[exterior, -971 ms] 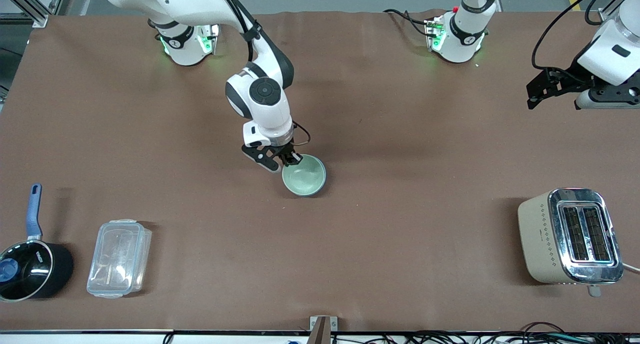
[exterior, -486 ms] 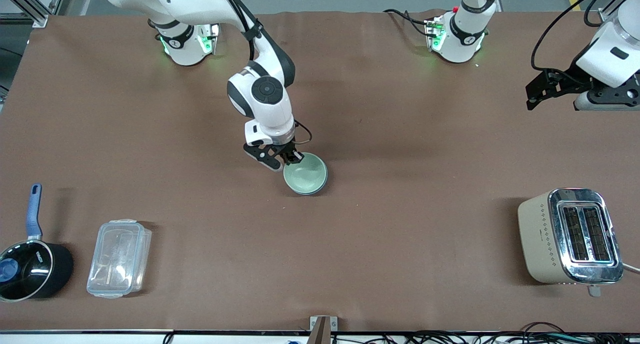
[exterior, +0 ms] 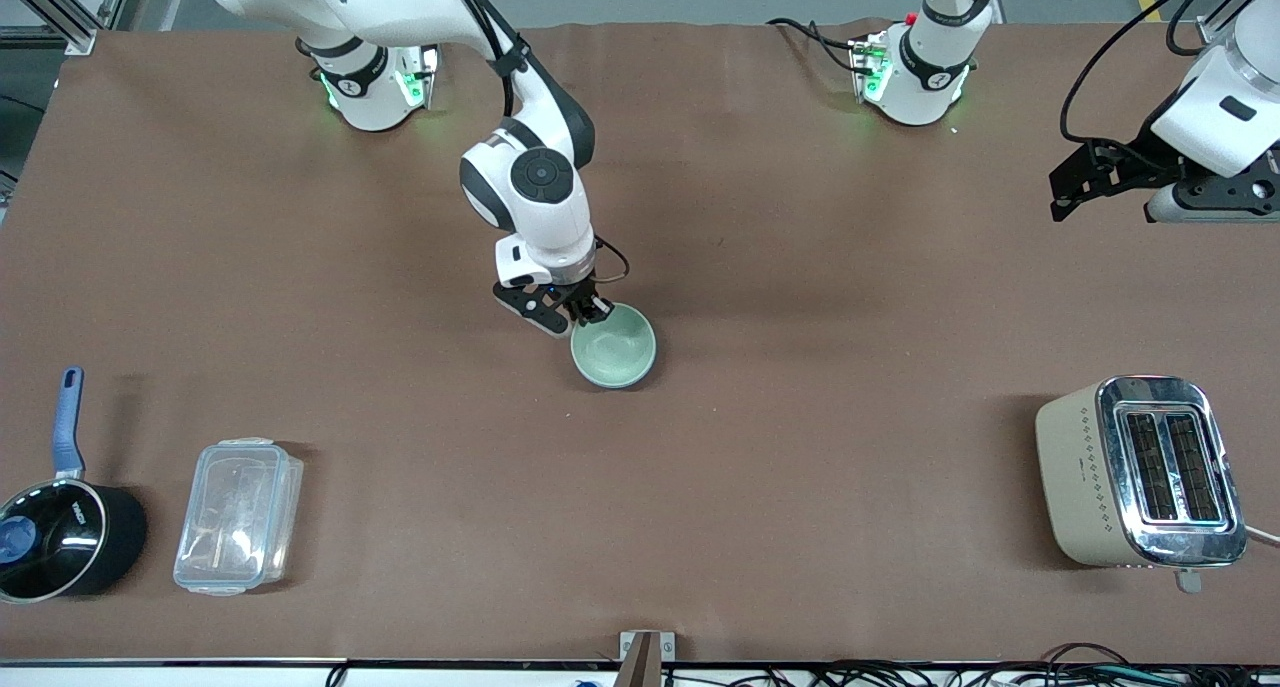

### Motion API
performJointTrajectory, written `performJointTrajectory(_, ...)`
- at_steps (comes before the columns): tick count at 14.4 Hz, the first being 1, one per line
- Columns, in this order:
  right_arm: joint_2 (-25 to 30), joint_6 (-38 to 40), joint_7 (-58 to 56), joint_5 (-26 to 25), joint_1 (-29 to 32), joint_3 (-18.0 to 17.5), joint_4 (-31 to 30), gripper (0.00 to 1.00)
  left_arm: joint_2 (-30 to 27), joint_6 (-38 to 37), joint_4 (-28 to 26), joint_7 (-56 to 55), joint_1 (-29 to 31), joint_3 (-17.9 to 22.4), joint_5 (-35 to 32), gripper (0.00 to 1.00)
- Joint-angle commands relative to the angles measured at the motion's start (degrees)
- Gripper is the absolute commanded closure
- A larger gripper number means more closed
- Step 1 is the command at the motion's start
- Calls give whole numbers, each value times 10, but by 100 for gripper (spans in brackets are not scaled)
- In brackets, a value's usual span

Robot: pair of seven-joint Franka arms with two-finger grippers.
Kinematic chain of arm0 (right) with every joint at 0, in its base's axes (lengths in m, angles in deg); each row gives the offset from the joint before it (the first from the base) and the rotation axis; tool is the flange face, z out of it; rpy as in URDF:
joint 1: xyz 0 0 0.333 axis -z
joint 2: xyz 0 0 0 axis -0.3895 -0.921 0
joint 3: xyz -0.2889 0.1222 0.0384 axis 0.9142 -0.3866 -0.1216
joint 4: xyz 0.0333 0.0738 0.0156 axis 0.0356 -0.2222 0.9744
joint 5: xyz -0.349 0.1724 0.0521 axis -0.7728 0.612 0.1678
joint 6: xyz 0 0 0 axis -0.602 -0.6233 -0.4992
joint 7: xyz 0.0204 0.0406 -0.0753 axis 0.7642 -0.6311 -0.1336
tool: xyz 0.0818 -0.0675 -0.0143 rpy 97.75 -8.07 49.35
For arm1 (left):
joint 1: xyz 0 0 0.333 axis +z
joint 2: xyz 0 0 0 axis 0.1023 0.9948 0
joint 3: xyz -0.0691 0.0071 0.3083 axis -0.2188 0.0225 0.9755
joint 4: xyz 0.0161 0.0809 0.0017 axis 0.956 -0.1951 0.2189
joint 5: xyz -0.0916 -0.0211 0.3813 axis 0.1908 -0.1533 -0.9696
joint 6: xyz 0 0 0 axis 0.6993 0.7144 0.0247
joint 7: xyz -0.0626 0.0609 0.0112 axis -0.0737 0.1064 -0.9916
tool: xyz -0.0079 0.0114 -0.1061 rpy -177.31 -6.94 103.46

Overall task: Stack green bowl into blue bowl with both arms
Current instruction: 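Open the right gripper and lift it away from the stacked bowls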

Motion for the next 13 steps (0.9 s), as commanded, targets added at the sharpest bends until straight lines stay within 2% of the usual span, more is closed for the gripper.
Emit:
performJointTrajectory(1,5,17,7,-8,1,2,8,4,4,1,7,12,-1,4,11,0)
performJointTrajectory(3,38,66,-7,-13,3,4,22,0,4,1,9,11,-1,4,10,0)
performJointTrajectory(7,117,247,-125,-15,50,14,62,0,5,3,10,11,-1,4,11,0)
performJointTrajectory(13,233,344,-346,-16,167,13,56,0,4,2,10,12,1,5,11,0)
